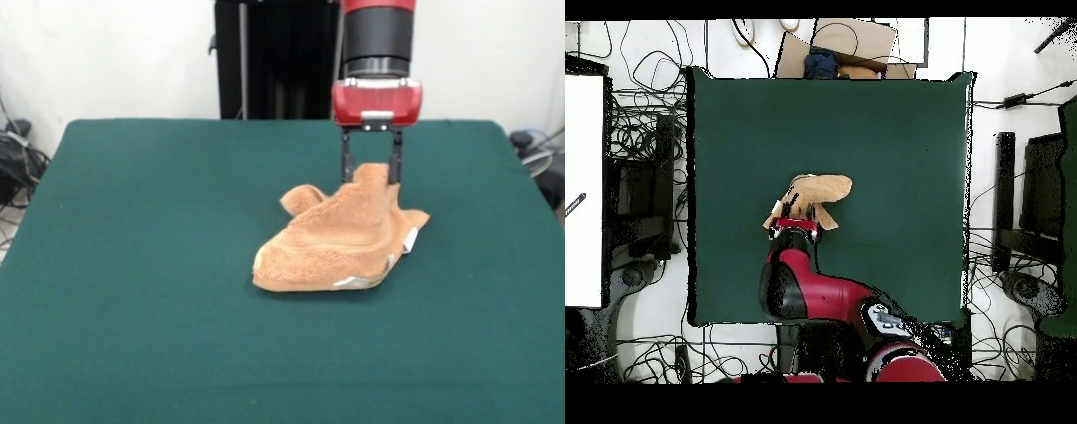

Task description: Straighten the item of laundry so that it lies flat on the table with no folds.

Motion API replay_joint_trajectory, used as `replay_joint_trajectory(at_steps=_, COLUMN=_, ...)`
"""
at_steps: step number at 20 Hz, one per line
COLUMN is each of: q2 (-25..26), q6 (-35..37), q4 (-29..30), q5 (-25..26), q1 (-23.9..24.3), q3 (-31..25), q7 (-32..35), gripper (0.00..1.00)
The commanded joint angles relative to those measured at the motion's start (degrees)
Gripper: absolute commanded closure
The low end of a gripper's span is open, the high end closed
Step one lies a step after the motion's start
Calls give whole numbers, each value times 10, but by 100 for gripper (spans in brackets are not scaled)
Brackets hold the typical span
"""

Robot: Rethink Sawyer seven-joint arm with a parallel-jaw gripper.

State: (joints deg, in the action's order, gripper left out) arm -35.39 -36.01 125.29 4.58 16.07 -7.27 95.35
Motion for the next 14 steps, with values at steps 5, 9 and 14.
replay_joint_trajectory(at_steps=5, q2=5, q6=31, q4=10, q5=21, q1=22, q3=-115, q7=184, gripper=0)
replay_joint_trajectory(at_steps=9, q2=1, q6=49, q4=17, q5=-11, q1=7, q3=-88, q7=161, gripper=0)
replay_joint_trajectory(at_steps=14, q2=-19, q6=145, q4=25, q5=-134, q1=-93, q3=60, q7=71, gripper=0)
